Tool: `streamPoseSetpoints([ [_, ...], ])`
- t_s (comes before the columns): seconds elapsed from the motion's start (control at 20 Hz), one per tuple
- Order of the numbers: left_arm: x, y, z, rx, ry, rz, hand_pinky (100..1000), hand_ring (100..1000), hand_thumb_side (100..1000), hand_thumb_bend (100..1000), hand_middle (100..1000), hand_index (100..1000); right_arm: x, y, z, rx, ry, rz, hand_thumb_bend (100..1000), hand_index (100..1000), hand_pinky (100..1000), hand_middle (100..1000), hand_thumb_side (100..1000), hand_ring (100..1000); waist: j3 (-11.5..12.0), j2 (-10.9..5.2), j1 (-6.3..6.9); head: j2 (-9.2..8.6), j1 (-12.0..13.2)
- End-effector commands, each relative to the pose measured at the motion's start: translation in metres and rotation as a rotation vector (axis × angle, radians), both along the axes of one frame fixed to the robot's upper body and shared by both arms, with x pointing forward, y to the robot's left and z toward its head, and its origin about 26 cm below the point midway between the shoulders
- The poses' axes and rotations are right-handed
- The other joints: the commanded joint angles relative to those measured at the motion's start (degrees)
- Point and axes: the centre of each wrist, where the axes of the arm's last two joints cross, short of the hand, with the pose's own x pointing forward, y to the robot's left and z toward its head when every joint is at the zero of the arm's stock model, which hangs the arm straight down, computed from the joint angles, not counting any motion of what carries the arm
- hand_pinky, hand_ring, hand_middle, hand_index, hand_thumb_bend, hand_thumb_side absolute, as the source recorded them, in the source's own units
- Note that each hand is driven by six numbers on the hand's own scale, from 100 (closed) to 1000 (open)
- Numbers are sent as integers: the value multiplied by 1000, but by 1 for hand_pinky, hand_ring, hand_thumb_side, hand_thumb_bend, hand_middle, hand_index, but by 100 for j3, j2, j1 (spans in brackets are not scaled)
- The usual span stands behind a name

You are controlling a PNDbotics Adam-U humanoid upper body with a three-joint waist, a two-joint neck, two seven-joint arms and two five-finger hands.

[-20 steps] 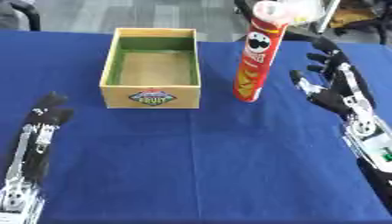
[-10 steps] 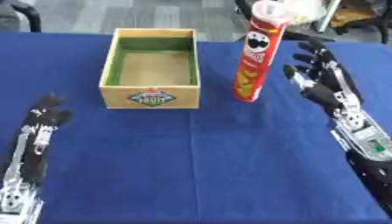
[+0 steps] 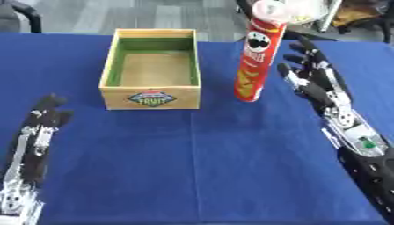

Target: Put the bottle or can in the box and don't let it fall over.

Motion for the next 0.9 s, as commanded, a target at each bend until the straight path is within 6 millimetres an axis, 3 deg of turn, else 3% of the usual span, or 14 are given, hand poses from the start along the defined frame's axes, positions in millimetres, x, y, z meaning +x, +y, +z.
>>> streamPoseSetpoints([
  [0.05, 2, 0, 6, 2, -20, -9, 873, 794, 762, 415, 838, 952, 5, 2, 12, -4, -26, 20, 402, 1000, 792, 902, 294, 869, 3, -103, 17, -8, -31],
  [0.9, 2, -2, 5, 1, -18, -15, 873, 794, 763, 415, 841, 952, 15, 17, 14, 21, -11, 86, 392, 1000, 791, 899, 313, 869, 37, -91, 13, 1, -62],
])
